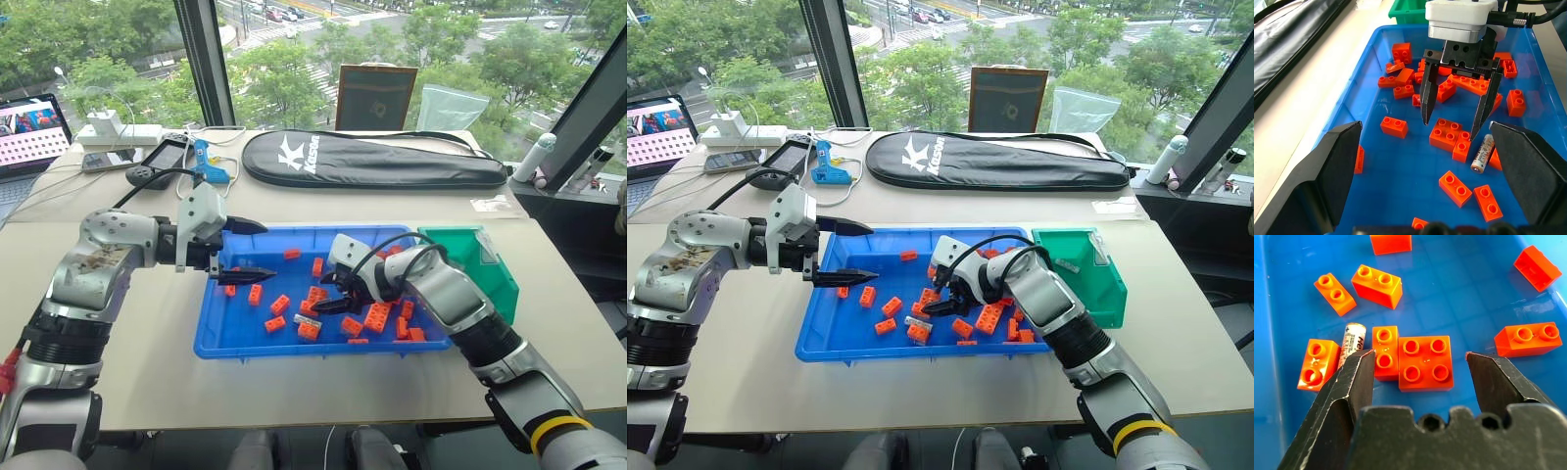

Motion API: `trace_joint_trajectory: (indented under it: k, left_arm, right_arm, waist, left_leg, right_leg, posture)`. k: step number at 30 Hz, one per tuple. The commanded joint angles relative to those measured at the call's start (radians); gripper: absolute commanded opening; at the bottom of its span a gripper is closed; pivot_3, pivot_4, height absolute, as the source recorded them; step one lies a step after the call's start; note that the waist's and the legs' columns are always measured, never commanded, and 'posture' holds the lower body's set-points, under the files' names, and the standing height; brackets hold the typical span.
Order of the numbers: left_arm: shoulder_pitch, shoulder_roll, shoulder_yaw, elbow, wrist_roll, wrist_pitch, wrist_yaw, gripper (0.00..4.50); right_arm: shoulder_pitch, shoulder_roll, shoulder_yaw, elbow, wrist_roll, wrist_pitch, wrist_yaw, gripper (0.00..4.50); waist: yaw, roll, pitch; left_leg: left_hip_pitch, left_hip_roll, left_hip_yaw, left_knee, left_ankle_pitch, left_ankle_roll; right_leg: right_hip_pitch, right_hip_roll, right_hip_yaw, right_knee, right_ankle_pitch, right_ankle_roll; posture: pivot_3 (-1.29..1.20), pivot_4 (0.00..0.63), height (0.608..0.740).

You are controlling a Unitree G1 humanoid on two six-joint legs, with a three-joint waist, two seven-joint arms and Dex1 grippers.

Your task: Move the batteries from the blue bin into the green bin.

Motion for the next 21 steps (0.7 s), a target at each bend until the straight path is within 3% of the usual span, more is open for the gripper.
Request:
trace_joint_trajectory:
  k: [1, 21]
  left_arm:
    - [-0.004, 0.002, 0.019, -0.004, 0.000, -0.020, 0.007, 4.50]
    - [-0.008, 0.002, 0.017, -0.012, 0.003, -0.016, 0.021, 4.50]
  right_arm:
    - [-0.027, -0.007, -0.027, -0.046, 0.014, 0.013, 0.016, 3.45]
    - [0.004, 0.017, -0.001, -0.033, -0.002, 0.017, -0.004, 3.45]
  waist:
    - [0.000, 0.000, 0.000]
    - [0.000, 0.000, 0.000]
  left_leg:
    - [0.000, 0.000, 0.000, 0.000, 0.000, 0.000]
    - [0.000, 0.000, 0.000, 0.000, 0.000, 0.000]
  right_leg:
    - [0.000, 0.000, 0.000, 0.000, 0.000, 0.000]
    - [0.000, 0.000, 0.000, 0.000, 0.000, 0.000]
  posture:
    - [0.00, 0.150, 0.740]
    - [0.00, 0.150, 0.740]
